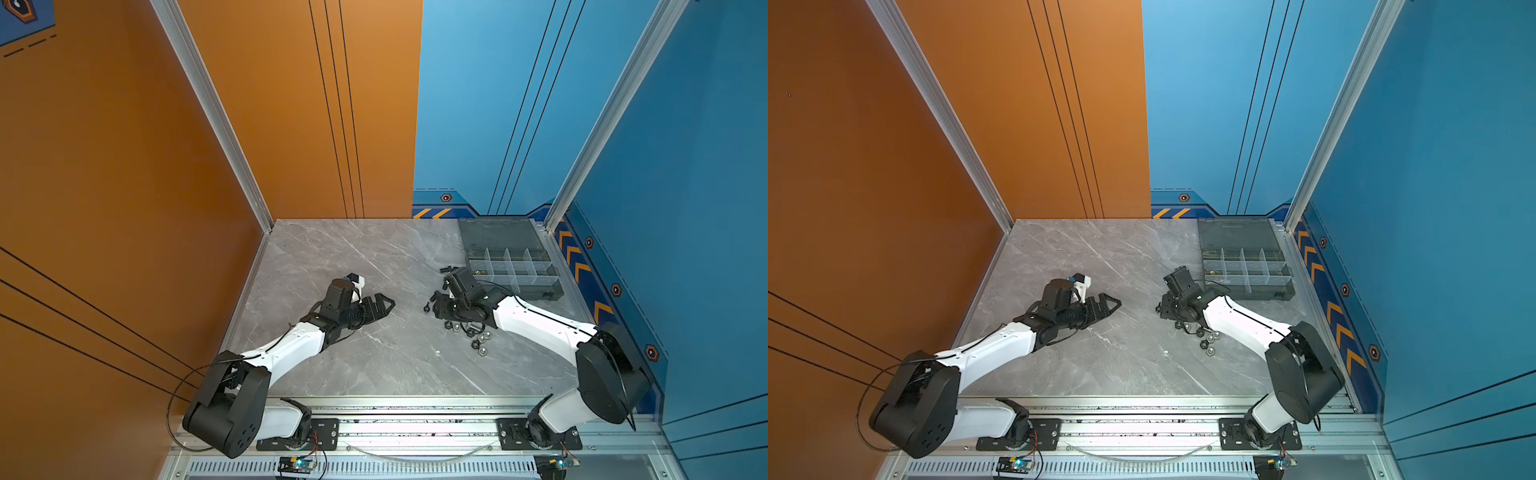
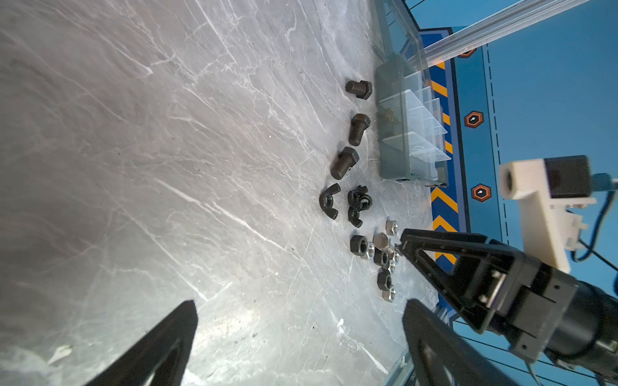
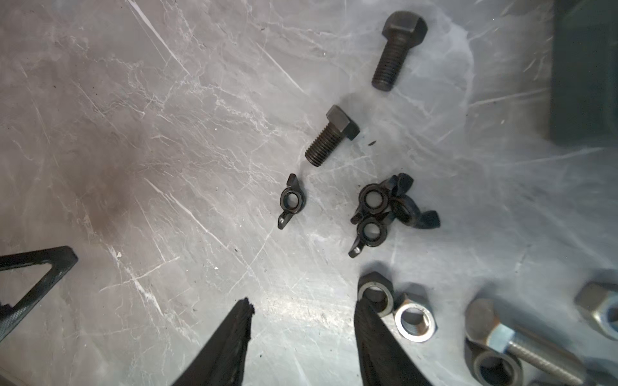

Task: Sort the screws and nuts into containers
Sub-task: 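Move the right gripper back down to a black wing nut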

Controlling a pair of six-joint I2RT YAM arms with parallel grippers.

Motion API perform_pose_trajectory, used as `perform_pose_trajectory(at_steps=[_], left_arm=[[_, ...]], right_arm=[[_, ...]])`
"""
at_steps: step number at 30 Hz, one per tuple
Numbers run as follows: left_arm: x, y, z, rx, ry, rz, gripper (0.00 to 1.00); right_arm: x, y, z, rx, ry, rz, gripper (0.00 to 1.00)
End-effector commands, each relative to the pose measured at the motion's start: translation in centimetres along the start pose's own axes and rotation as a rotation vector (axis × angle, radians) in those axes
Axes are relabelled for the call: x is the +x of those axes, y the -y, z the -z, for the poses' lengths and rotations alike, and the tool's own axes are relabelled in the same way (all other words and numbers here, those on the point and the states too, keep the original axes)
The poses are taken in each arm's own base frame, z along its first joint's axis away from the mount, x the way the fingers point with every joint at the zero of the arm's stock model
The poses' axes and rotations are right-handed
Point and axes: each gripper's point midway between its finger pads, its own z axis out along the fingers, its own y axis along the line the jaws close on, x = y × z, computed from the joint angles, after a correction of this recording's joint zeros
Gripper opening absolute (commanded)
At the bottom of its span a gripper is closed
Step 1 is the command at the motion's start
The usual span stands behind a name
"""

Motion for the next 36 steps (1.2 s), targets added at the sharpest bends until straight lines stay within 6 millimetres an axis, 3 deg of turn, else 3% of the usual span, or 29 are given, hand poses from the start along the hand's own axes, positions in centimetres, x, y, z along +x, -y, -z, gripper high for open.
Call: perform_pose_trajectory(at_steps=[1, 6, 7, 10, 19, 36], left_arm=[[0.5, -0.4, 0.6, 0.009, -0.014, 0.003, 0.98], [0.6, -0.9, 0.7, 0.009, -0.018, 0.014, 0.98], [0.6, -1.0, 0.7, 0.009, -0.018, 0.015, 0.98], [0.5, -1.2, 1.0, 0.012, -0.016, 0.019, 0.98], [0.3, -2.4, 1.6, -0.005, -0.007, 0.037, 0.98], [0.0, -2.4, 1.5, -0.006, -0.002, 0.042, 0.98]], right_arm=[[-1.9, -1.4, -0.8, 0.013, 0.077, -0.094, 0.53], [-2.4, -2.7, -2.7, 0.043, 0.091, -0.118, 0.53], [-1.6, -3.7, -3.2, 0.048, 0.076, -0.092, 0.53], [-1.4, -4.1, -4.3, 0.089, 0.060, -0.071, 0.53], [-0.9, -2.9, -5.6, 0.171, 0.059, -0.048, 0.51], [0.1, -1.7, -7.0, 0.236, 0.014, -0.003, 0.44]])
